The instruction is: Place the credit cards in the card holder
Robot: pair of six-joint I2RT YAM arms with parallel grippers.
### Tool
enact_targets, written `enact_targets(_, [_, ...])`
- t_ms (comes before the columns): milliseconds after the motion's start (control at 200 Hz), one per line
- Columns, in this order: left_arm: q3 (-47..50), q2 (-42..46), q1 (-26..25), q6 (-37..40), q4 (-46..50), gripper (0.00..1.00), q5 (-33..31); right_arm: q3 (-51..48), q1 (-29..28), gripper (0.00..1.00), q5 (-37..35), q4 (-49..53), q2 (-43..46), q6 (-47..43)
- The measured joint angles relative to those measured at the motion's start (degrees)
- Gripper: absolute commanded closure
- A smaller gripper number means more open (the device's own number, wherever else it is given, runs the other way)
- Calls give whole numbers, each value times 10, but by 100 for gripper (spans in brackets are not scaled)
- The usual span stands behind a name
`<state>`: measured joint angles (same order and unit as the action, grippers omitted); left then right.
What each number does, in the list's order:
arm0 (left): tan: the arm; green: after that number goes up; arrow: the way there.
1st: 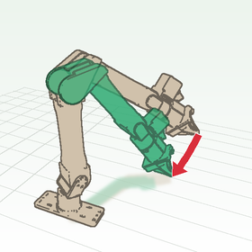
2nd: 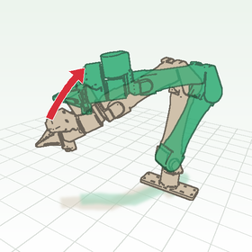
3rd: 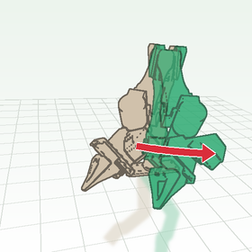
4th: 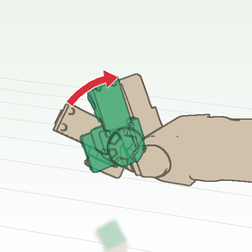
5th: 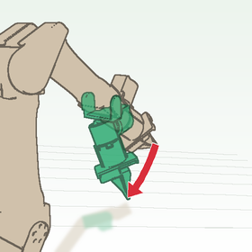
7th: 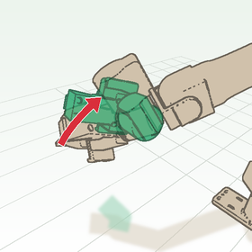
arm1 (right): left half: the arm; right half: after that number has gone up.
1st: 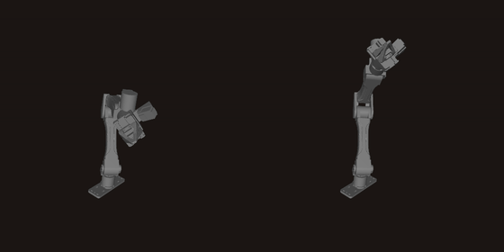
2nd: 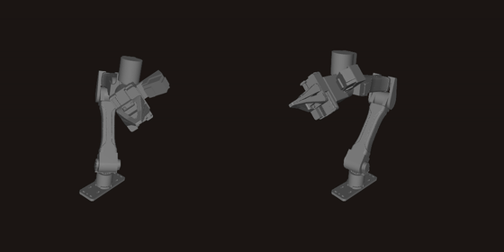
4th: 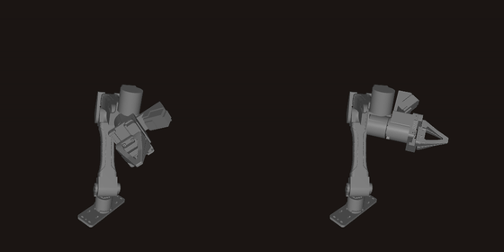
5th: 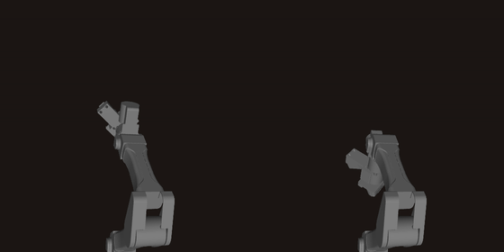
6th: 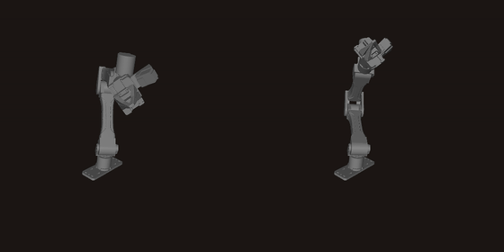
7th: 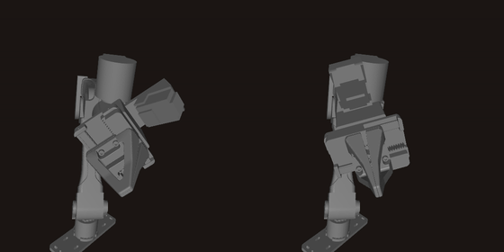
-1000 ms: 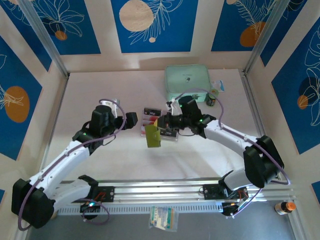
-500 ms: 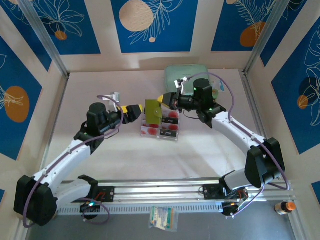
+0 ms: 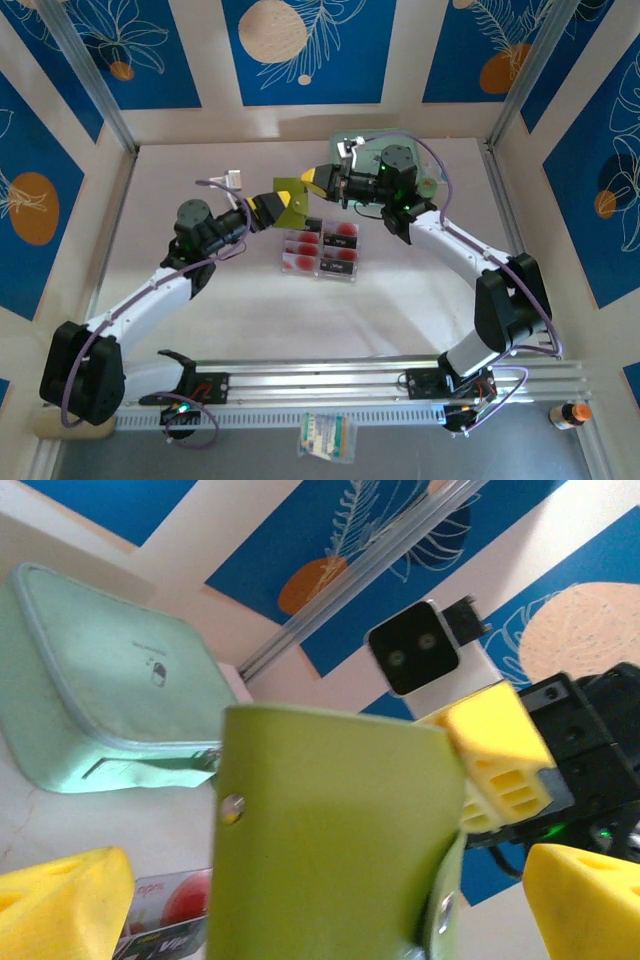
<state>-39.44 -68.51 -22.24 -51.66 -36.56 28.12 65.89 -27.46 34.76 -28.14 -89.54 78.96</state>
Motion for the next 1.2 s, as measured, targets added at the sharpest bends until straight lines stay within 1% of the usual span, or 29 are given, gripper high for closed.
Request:
enact_targets(80, [0,-6,1,-17,-29,10,4,0,-2,100,0,-10,-4,10])
enact_targets(285, [0,-43,13,-76,-117,35,20,0,-3,100,0,-22,-4,21])
enact_targets(395, [0,-57,17,-97,-139,45,29,0,-3,100,0,-24,-4,22])
enact_targets(480, [0,-59,19,-101,-141,51,34,-1,-3,100,0,-24,-4,23])
enact_targets(520, [0,-59,19,-101,-141,55,35,-1,-3,100,0,-25,-4,23])
enact_targets(605, [0,-59,20,-101,-139,70,39,-1,-2,100,0,-28,-4,23])
enact_targets(680, [0,-58,21,-94,-134,86,43,-1,-2,100,0,-28,-5,23])
enact_targets(720, [0,-55,21,-91,-132,97,47,-1,-2,100,0,-27,-7,23])
enact_targets(730, [0,-55,21,-94,-132,100,47,-1,-2,98,0,-27,-7,23])
enact_targets(740, [0,-54,21,-94,-130,100,47,-1,-2,96,0,-26,-8,23])
enact_targets(795, [1,-46,22,-86,-124,100,50,-1,-1,75,0,-24,-11,21])
enact_targets(825, [1,-42,23,-83,-119,100,50,-1,-1,66,0,-20,-11,13])
enact_targets(870, [4,-34,24,-80,-111,100,50,-1,0,55,-1,-5,-11,3])
enact_targets(900, [7,-28,25,-78,-104,100,49,-1,0,51,-2,5,-10,-10])
enact_targets(965, [14,-10,33,-72,-79,100,43,-2,0,48,-5,45,-5,-44])
enact_targets(1025, [20,16,44,-61,-49,100,27,-5,-1,48,-14,98,5,-82])
enact_targets(1200, [26,122,78,-10,61,100,-60,-26,-17,48,-45,224,20,-200])
